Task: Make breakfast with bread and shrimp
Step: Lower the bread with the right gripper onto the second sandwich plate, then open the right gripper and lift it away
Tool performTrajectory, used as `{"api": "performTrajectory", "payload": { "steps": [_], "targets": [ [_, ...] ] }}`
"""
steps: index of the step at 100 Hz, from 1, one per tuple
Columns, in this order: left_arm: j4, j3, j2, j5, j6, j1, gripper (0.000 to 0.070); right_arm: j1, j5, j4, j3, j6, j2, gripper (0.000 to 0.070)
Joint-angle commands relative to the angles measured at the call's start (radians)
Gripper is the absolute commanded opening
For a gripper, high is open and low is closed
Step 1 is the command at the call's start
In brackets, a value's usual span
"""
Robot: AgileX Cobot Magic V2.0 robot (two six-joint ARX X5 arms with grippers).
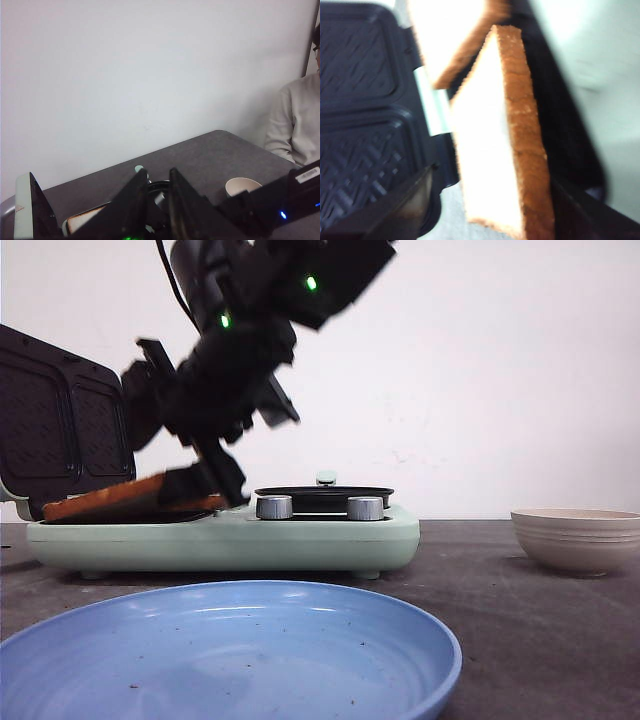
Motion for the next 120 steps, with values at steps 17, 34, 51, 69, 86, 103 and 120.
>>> {"api": "performTrajectory", "payload": {
  "steps": [17, 34, 51, 69, 86, 103, 120],
  "targets": [
    [0.008, 0.017, -0.002, 0.001, 0.002, -0.009, 0.0, -0.003, 0.027, -0.215, 0.183, -0.35, 0.026, 0.0421],
    [0.008, 0.017, -0.002, 0.001, 0.002, -0.009, 0.0, -0.007, 0.006, -0.26, 0.188, -0.377, 0.026, 0.0421],
    [0.007, 0.017, -0.004, 0.002, 0.002, -0.009, 0.0, -0.008, 0.008, -0.3, 0.188, -0.469, 0.026, 0.0421],
    [0.007, 0.017, -0.009, 0.001, 0.002, -0.008, 0.0, -0.008, -0.032, -0.305, 0.189, -0.496, 0.026, 0.0418],
    [0.007, 0.017, -0.009, 0.001, 0.002, -0.008, 0.0, -0.008, -0.011, -0.324, 0.189, -0.529, 0.026, 0.0418],
    [-0.009, 0.017, -0.009, 0.001, 0.002, -0.008, 0.0, -0.04, -0.001, -0.325, 0.231, -0.698, -0.005, 0.0331],
    [-0.07, 0.017, -0.009, -0.029, 0.002, -0.008, 0.0, -0.066, 0.042, -0.402, 0.259, -0.844, -0.079, 0.0002]
  ]
}}
